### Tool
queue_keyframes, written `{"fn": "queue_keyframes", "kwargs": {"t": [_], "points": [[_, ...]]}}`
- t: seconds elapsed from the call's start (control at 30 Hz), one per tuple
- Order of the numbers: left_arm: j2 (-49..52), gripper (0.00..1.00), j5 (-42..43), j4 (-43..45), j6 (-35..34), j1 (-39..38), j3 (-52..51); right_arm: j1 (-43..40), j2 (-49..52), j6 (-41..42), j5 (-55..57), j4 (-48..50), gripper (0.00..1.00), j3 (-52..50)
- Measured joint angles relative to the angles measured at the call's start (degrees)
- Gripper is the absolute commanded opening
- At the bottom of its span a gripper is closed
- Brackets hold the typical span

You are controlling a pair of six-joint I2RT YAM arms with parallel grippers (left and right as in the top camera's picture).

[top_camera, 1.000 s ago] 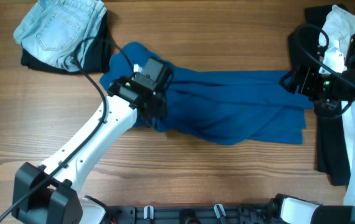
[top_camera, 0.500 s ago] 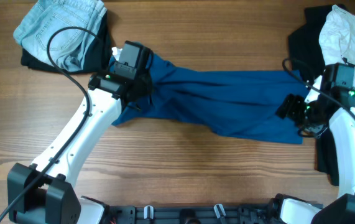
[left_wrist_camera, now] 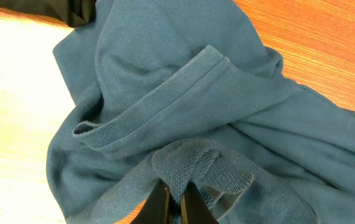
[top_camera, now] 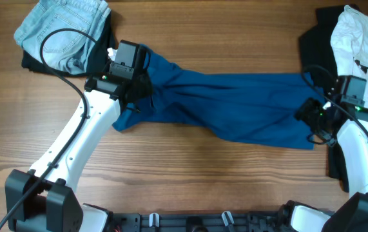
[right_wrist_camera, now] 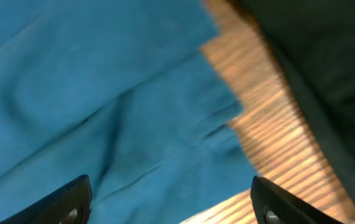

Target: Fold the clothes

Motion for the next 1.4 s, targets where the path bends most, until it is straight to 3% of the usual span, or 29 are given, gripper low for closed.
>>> {"fn": "queue_keyframes", "kwargs": {"t": [0.5, 0.7, 0.9, 1.03, 1.07, 1.13, 1.4], "points": [[0.0, 0.04, 0.0, -1.3, 0.0, 0.0, 0.0, -3.3, 11.7, 1.5, -0.5, 5.1, 0.76, -0.9], [0.0, 0.04, 0.0, -1.3, 0.0, 0.0, 0.0, -3.3, 14.5, 2.3, -0.5, 7.3, 0.57, -1.1], [0.0, 0.04, 0.0, -1.3, 0.0, 0.0, 0.0, -3.8, 14.0, 2.5, -0.4, 13.6, 0.49, -4.6], [0.0, 0.04, 0.0, -1.3, 0.0, 0.0, 0.0, -5.5, 13.3, 2.8, -0.6, 15.2, 0.25, -5.7], [0.0, 0.04, 0.0, -1.3, 0.0, 0.0, 0.0, -6.2, 13.3, 2.7, -0.9, 15.4, 0.14, -5.8], [0.0, 0.04, 0.0, -1.3, 0.0, 0.0, 0.0, -7.4, 13.3, 2.4, -1.6, 15.9, 0.04, -6.0], [0.0, 0.04, 0.0, -1.8, 0.0, 0.0, 0.0, -8.3, 13.4, 0.5, -4.1, 16.4, 0.04, -6.1]]}}
